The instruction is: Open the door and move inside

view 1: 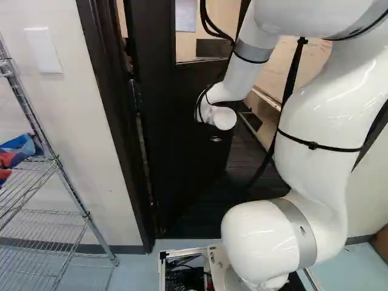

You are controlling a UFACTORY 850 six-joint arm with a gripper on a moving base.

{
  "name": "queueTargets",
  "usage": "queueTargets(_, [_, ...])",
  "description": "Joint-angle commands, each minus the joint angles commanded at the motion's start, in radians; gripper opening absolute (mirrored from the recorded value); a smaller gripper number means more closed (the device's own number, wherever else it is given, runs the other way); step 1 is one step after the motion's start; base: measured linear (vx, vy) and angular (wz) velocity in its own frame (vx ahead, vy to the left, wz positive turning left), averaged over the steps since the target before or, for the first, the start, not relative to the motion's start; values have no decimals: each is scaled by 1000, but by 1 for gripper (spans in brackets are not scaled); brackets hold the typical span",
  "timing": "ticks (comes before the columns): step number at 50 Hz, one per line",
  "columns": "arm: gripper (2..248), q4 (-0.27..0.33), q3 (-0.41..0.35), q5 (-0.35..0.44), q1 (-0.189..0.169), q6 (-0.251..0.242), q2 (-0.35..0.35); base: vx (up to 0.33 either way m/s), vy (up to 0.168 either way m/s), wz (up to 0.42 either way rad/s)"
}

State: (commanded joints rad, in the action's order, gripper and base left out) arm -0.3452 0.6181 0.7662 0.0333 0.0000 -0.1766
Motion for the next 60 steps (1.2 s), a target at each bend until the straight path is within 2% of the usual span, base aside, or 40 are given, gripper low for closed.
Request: queueTargets(60, [247,3,174,0,112,0,-149,0,0,0])
